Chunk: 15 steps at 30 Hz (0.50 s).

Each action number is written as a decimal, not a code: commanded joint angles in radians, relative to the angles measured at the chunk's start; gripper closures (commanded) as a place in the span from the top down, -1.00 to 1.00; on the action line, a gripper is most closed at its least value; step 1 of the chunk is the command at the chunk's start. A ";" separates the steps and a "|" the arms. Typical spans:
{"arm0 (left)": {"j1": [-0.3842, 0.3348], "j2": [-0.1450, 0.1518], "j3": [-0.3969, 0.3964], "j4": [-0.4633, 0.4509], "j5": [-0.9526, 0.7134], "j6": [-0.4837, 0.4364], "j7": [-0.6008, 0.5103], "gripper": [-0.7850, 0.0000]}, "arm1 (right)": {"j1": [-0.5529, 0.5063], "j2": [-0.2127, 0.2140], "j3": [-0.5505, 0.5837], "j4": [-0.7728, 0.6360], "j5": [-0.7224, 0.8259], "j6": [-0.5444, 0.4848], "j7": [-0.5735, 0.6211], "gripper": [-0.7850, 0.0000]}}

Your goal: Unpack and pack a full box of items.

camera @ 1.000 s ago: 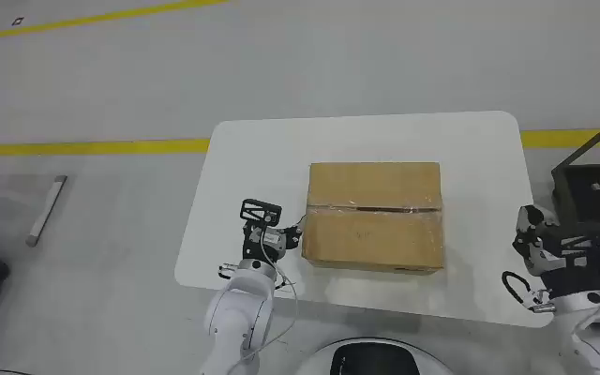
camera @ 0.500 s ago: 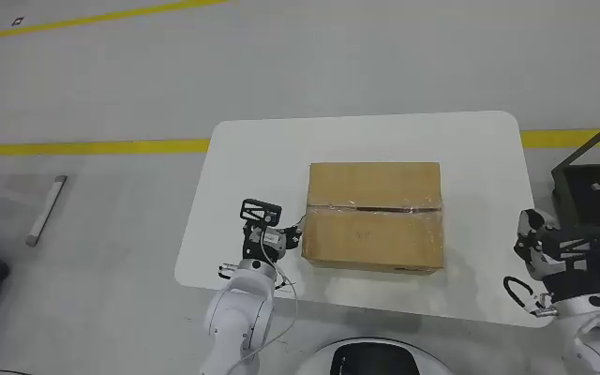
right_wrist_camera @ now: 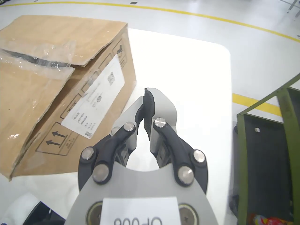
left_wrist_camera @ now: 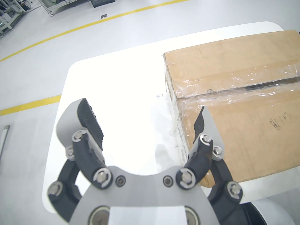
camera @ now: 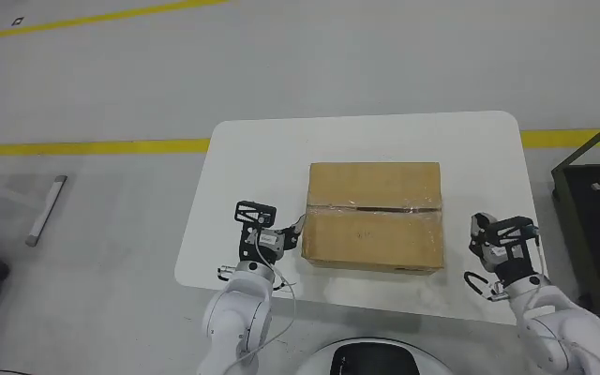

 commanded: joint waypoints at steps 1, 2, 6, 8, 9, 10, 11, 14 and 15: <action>0.000 0.000 0.000 0.000 0.000 0.000 0.000 1.00 | 0.050 -0.004 -0.059 0.038 -0.007 -0.014 0.009 -1.00; 0.000 0.000 0.000 0.000 0.000 0.000 0.000 1.00 | 0.069 -0.006 -0.076 0.052 -0.010 -0.017 0.011 -1.00; 0.000 0.000 0.000 0.000 0.000 0.000 0.000 1.00 | 0.111 -0.012 -0.135 0.080 -0.019 -0.045 0.023 -1.00; 0.000 0.000 0.000 0.000 0.000 0.000 0.000 1.00 | 0.124 -0.011 -0.152 0.089 -0.041 -0.076 0.036 -1.00; 0.000 0.000 0.000 0.000 0.000 0.000 0.000 1.00 | 0.127 -0.011 -0.159 0.092 -0.053 -0.094 0.040 -1.00; 0.001 0.001 -0.001 0.000 0.000 0.001 0.009 1.00 | 0.130 -0.010 -0.159 0.094 -0.072 -0.098 0.039 -1.00; -0.001 0.001 0.000 -0.007 -0.004 0.001 0.017 1.00 | 0.128 -0.010 -0.156 0.095 -0.078 -0.094 0.036 -1.00; -0.018 0.002 0.013 -0.034 -0.004 -0.016 0.026 1.00 | 0.111 -0.009 -0.118 0.085 -0.053 -0.077 0.028 -1.00; -0.026 0.003 0.022 -0.042 -0.007 -0.026 0.026 1.00 | 0.100 -0.007 -0.099 0.077 -0.053 -0.073 0.027 -1.00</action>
